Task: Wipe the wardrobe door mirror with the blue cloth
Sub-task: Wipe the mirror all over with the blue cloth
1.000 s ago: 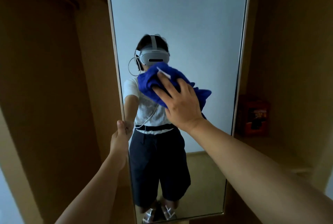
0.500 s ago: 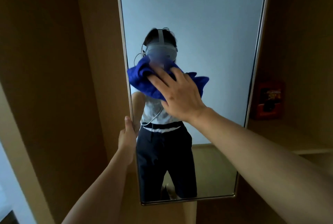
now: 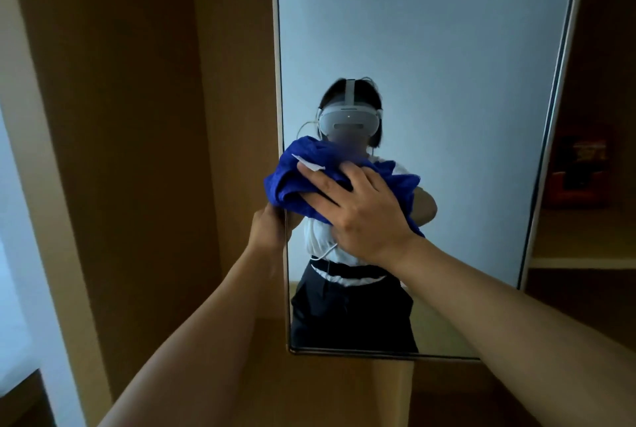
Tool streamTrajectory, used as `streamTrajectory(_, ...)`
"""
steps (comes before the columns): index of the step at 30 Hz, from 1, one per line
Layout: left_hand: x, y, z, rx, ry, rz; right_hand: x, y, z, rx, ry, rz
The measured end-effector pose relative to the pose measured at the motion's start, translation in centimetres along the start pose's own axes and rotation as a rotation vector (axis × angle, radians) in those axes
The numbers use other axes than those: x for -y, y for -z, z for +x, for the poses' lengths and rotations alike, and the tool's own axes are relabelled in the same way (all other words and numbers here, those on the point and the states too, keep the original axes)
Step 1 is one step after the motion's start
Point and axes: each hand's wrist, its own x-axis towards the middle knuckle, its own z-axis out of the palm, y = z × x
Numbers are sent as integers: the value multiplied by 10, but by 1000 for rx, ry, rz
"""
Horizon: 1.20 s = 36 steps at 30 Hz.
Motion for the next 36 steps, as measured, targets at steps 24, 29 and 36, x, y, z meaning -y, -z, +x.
streamTrajectory(24,112,12,-32,4,-87,-54,112,-43,-187,199,175,124)
streamTrajectory(29,115,7,-29,-65,-74,3,120,-44,-196,254,197,195)
streamTrajectory(36,119,-3,-30,-190,-97,39,123,-43,-200,268,188,161)
